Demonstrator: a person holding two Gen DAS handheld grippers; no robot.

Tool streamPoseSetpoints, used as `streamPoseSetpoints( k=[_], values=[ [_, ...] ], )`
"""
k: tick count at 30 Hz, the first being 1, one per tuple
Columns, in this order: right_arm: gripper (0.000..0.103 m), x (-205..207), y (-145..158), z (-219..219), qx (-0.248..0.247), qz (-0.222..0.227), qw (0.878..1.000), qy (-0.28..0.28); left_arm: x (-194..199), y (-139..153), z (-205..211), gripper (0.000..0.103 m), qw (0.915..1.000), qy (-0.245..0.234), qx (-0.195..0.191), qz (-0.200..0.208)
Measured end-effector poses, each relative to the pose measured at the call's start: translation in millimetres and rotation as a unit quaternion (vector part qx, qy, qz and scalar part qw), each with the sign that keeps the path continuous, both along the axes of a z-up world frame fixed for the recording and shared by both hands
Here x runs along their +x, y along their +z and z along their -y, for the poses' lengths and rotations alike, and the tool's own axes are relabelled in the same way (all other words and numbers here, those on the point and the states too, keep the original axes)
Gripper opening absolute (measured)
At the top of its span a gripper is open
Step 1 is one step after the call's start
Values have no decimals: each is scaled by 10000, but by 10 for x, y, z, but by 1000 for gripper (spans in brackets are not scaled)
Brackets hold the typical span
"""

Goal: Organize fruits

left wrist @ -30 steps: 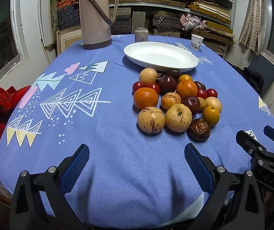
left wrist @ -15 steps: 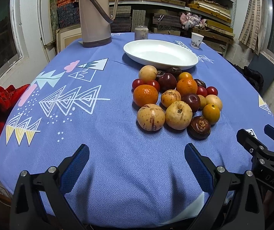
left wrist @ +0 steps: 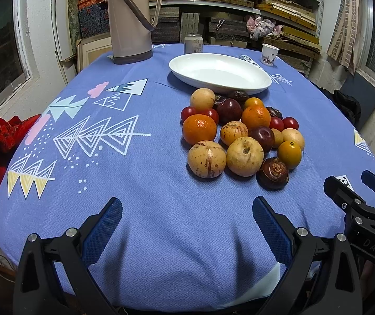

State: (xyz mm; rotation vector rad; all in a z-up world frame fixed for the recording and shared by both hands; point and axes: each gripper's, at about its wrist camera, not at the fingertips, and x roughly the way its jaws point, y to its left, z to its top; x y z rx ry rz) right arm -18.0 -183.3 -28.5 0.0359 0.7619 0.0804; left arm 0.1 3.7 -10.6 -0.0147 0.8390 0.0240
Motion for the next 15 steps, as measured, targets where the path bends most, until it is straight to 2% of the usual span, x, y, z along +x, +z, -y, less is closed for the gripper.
streamPoseSetpoints(
  k=[15],
  values=[
    [99,10,-25,-14,-11,-29,10000,17,8,-26,8,100,10000,3,7,-35]
  ],
)
